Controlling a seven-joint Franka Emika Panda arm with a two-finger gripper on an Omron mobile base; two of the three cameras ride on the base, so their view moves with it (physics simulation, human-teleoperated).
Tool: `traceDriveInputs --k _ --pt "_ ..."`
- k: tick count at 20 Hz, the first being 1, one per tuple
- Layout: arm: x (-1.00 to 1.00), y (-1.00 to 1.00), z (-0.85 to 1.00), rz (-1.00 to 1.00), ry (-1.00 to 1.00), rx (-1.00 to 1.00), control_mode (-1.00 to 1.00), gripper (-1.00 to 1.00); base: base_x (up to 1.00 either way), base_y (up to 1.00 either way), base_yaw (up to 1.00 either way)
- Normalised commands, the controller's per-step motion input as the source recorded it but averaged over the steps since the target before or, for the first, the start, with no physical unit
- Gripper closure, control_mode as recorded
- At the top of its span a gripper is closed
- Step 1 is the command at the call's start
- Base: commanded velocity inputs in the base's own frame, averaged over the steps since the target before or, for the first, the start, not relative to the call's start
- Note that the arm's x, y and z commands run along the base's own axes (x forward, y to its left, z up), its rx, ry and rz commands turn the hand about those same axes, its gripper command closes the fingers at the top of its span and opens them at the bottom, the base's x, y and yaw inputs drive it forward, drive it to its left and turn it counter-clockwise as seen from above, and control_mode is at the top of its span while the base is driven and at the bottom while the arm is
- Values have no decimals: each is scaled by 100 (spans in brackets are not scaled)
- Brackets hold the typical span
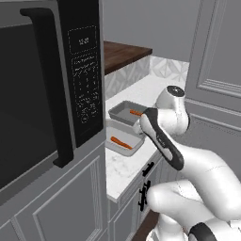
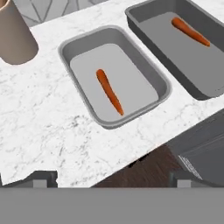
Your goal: Place one carrot and one steak in each tupperware on the nearby counter, to pack two identical lunches.
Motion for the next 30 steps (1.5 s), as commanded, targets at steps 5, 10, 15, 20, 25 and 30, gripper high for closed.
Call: traceDriveInputs --k 5,10,15,20,25,30 --pt "-100 -24 22 -7 -2 1 -100 -100 0 0 0" --pt "-100 -14 58 10 -14 0 -100 -100 0 0 0" --pt "-99 -1 94 -12 -1 0 -100 -100 0 0 0" --pt "-100 -4 83 -26 0 5 -100 -100 0 0 0" --pt "-97 -28 61 -16 -1 20 -100 -100 0 0 0" --pt "-59 -12 48 0 -1 21 -100 -100 0 0 0"
